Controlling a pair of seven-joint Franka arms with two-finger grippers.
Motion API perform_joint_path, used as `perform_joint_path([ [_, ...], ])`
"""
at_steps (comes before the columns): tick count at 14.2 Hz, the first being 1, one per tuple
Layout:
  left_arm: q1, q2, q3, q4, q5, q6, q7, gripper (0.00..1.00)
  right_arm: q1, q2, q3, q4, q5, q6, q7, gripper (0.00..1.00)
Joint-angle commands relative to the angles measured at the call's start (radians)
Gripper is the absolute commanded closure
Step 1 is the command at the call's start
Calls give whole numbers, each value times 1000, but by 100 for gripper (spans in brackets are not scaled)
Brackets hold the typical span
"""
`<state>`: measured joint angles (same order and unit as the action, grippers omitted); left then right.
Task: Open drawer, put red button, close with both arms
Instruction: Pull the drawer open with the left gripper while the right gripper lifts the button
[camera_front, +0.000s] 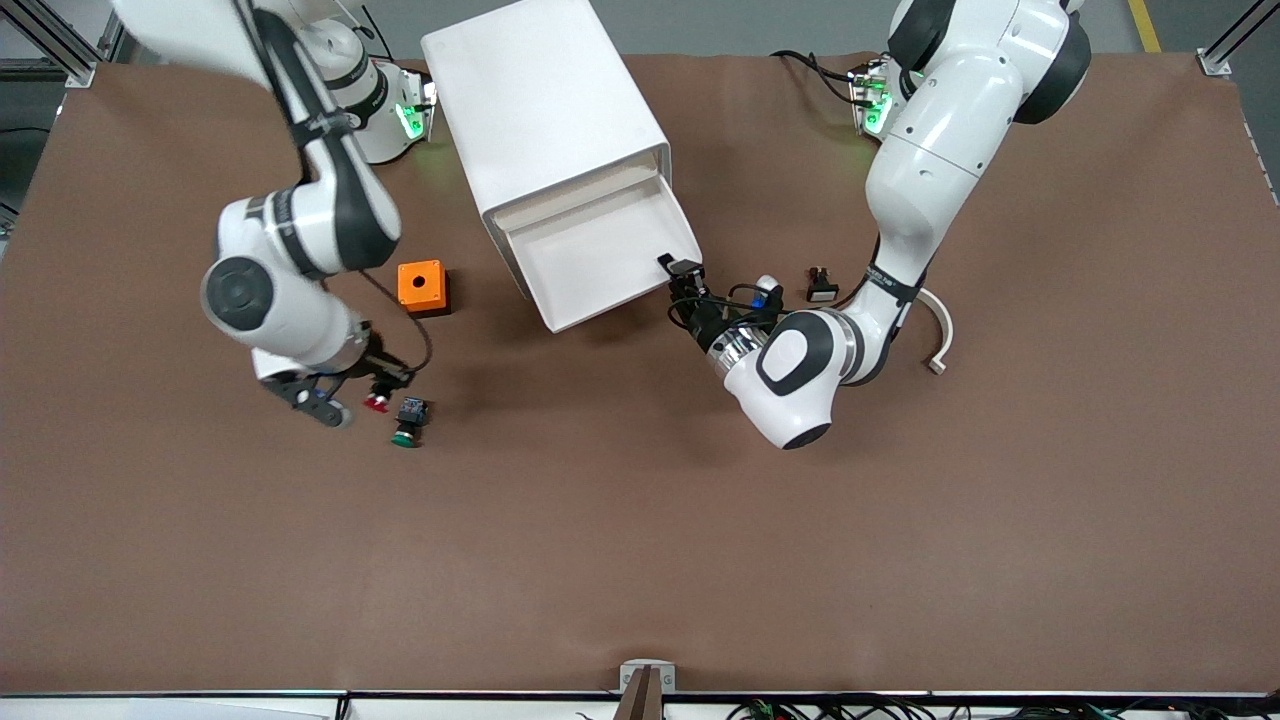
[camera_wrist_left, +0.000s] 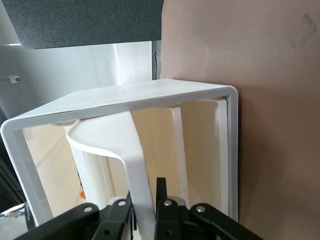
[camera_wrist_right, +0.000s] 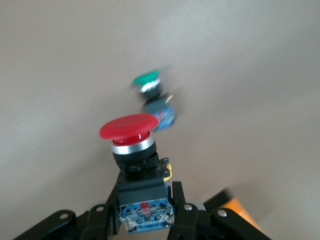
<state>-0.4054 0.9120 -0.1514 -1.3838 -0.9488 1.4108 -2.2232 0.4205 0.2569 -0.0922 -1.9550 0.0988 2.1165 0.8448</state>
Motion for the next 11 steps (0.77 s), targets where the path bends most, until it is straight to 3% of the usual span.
perform_joint_path([
  [1,10,11,7,8,-2,2,29,49,108,-4,-9,74,45,-70,192,100],
  [2,10,10,7,11,-2,7,64,0,145,-2,-11,112,71,-104,257,100],
  [11,14,-7,10,155,2,0,302,0,446,5,-11,128,78,-15,765,100],
])
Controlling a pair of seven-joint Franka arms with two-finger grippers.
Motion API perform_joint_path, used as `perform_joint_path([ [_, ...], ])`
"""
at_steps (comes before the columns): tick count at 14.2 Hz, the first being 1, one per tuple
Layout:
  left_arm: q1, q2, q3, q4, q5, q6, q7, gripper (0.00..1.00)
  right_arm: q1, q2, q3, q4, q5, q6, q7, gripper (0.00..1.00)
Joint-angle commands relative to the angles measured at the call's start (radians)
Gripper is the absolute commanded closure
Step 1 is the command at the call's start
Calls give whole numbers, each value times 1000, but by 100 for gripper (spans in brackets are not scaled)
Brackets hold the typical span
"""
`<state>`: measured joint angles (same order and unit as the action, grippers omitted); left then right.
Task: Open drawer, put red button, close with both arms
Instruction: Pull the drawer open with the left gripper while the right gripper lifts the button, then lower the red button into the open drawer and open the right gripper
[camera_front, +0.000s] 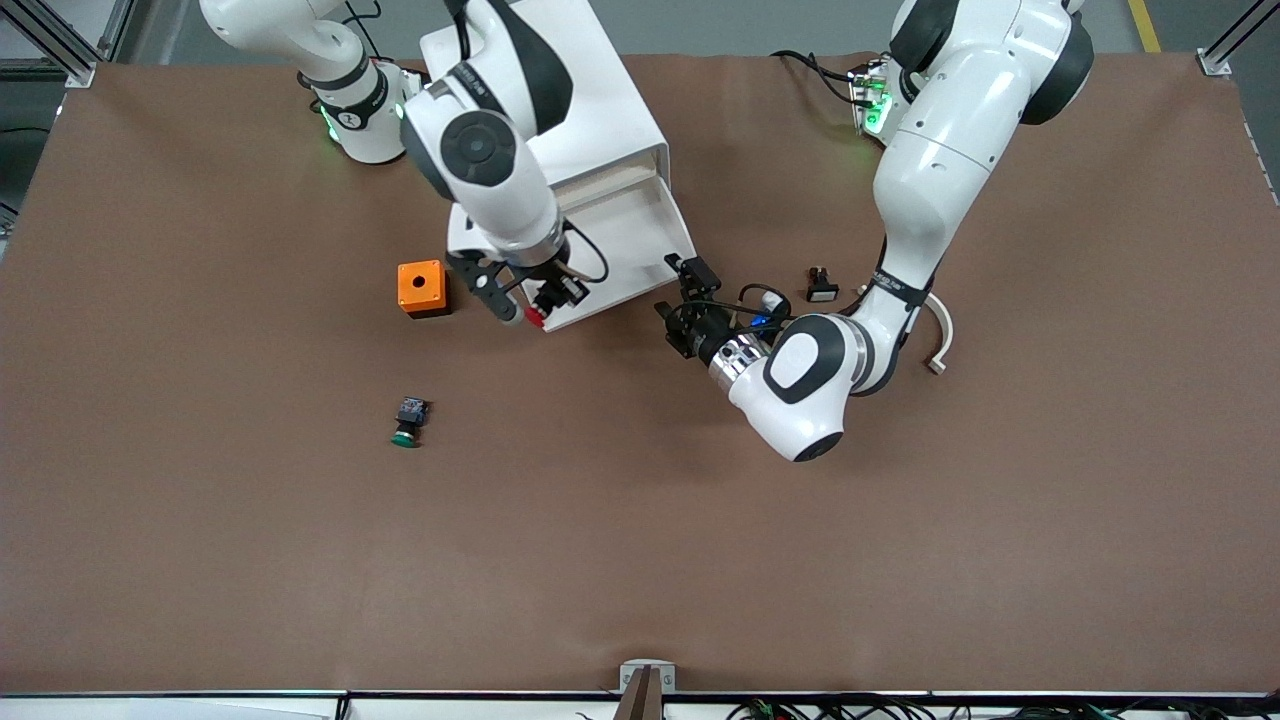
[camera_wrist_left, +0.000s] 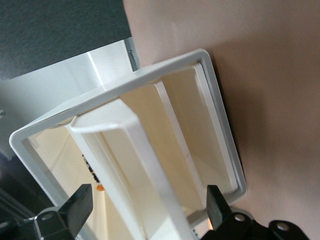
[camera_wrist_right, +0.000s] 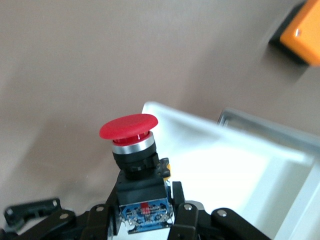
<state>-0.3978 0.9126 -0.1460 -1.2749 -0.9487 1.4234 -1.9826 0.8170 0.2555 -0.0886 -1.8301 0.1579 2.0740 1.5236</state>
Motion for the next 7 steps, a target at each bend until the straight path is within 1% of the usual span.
perform_joint_path([
  [1,16,-8,17,64,2,-11,117,0,65,10,-14,2,19,52,151,100],
  [3,16,-17,52,75,2,-9,273,0,99,18,-14,-1,19,66,225,100],
  [5,8,-43,88,78,7,-8,408,0,120,21,-14,-27,19,92,312,100],
  [7,4,-87,95,78,82,0,539,0,149,22,-14,-57,19,133,401,100],
])
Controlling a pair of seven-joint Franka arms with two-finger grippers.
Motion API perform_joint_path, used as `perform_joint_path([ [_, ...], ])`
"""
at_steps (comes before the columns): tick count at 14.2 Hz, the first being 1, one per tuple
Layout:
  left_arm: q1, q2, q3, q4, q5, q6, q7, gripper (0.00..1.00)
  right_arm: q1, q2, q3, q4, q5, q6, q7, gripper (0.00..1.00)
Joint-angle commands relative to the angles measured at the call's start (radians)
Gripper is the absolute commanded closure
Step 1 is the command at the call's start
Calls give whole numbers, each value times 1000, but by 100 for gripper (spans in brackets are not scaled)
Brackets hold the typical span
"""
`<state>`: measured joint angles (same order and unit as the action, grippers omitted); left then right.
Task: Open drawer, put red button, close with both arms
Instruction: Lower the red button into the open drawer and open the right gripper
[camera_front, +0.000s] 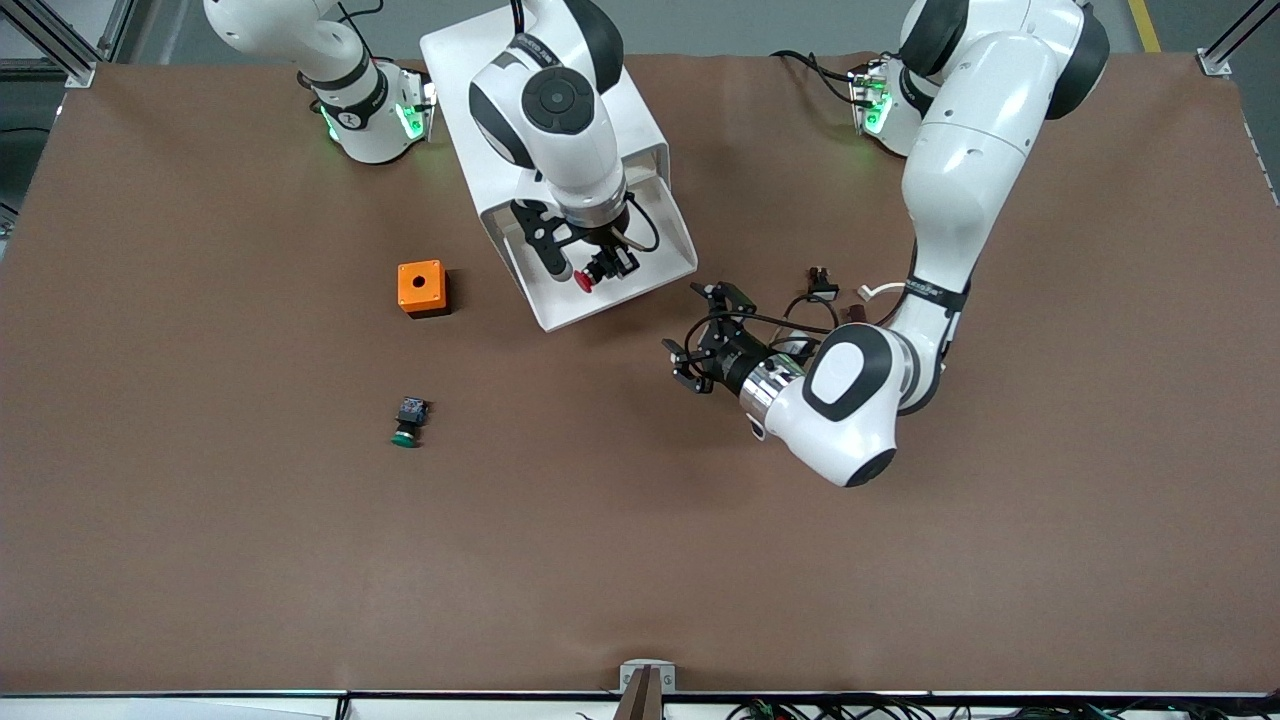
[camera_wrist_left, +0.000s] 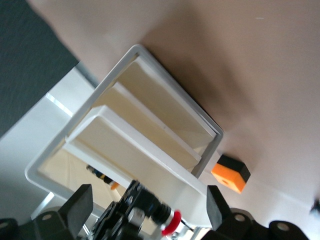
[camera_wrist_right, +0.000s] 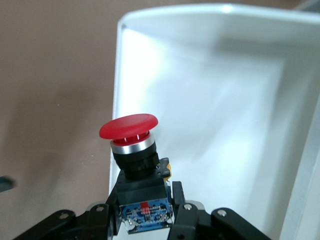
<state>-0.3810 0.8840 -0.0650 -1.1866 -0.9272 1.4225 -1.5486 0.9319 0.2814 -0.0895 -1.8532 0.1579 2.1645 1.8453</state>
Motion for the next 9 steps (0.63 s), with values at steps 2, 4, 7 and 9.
perform_joint_path([
  [2,-25,-115,14,-11,140,28,243,0,53,-1,-13,-52,19,63,103,99],
  [4,-25,-151,13,-11,206,71,387,0,53,9,-13,-50,17,55,92,64],
  [7,-51,-238,4,-25,391,198,436,0,58,10,-15,-31,11,52,66,0],
  [9,-76,-275,4,-40,471,283,436,0,27,9,-18,3,12,17,-39,0],
])
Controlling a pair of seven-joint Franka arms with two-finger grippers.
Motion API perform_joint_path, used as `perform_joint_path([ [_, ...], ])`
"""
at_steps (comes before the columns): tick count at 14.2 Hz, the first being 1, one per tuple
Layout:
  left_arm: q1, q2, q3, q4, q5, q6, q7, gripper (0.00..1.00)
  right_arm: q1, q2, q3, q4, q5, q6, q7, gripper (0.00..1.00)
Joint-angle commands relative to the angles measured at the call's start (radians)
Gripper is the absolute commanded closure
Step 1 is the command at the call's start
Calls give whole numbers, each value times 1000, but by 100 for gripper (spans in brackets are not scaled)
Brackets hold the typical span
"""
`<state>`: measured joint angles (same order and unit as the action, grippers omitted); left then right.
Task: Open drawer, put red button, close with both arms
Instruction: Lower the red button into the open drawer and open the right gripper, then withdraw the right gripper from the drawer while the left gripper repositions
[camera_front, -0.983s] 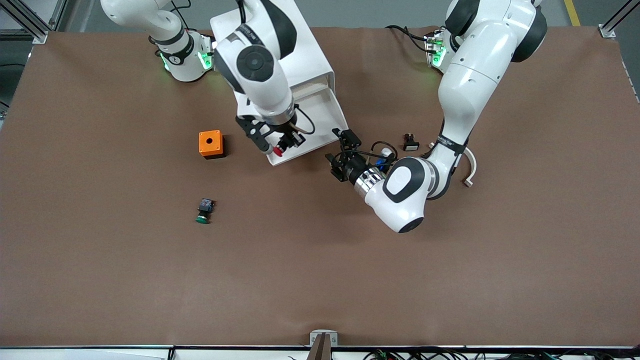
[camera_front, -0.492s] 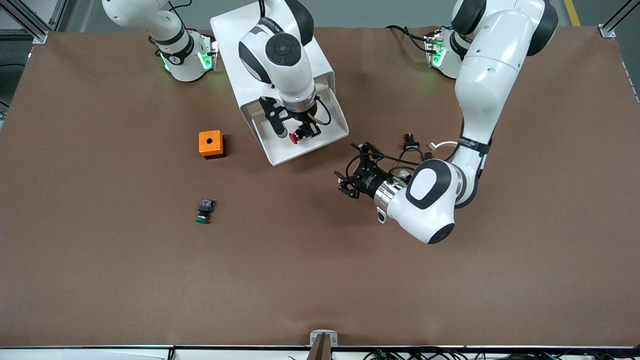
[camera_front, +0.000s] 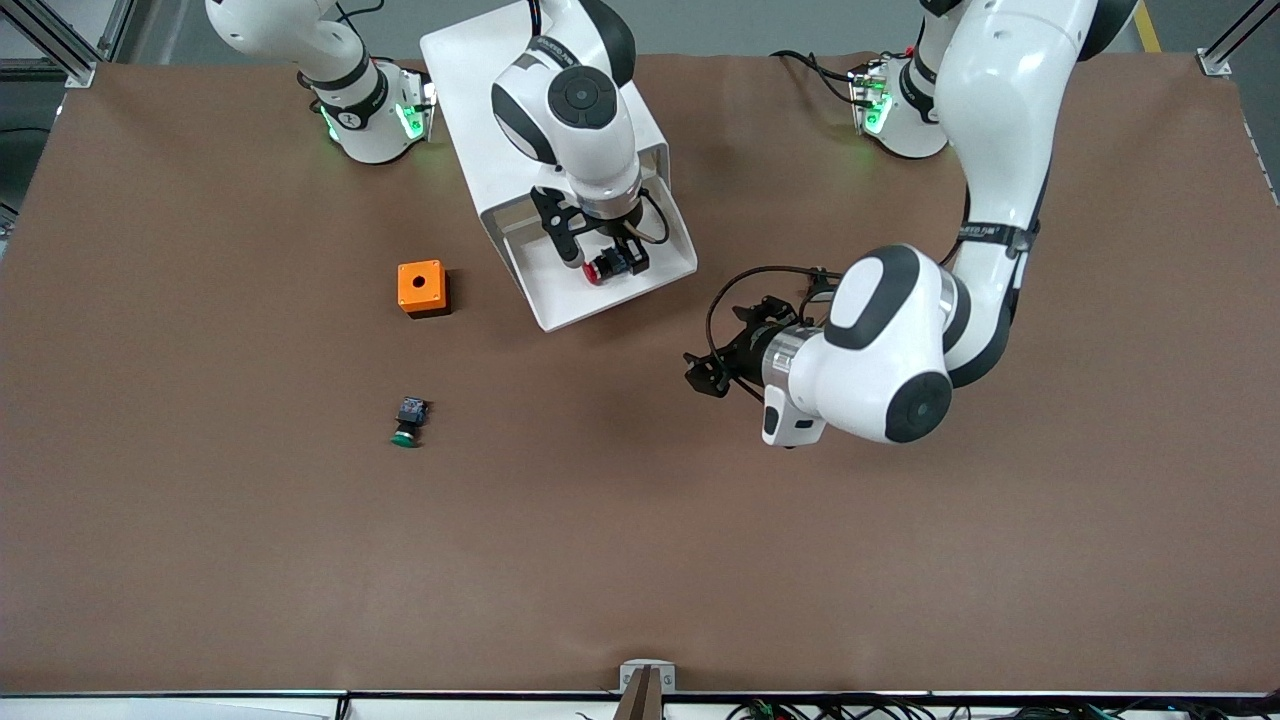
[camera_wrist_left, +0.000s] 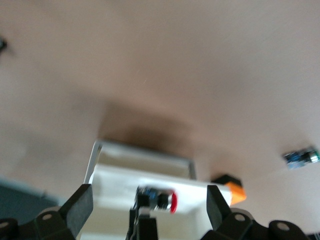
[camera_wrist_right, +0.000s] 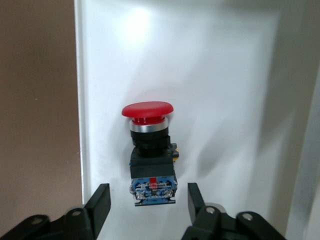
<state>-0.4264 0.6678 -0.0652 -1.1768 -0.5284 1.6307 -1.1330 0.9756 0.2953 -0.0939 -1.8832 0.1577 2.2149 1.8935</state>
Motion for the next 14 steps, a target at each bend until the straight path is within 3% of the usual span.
perform_joint_path([
  [1,-40,-62,4,-50,115,96,21,0,-44,-5,-13,65,13,-87,-153,0],
  [4,-89,-63,4,-78,252,181,7,0,-139,-5,-15,186,14,-280,-414,0],
  [9,-184,-68,4,-271,425,434,-160,0,-351,-21,-20,318,5,-564,-805,0],
  [14,-227,-114,-14,-365,476,452,-211,0,-527,-39,-20,390,-69,-707,-1173,0],
])
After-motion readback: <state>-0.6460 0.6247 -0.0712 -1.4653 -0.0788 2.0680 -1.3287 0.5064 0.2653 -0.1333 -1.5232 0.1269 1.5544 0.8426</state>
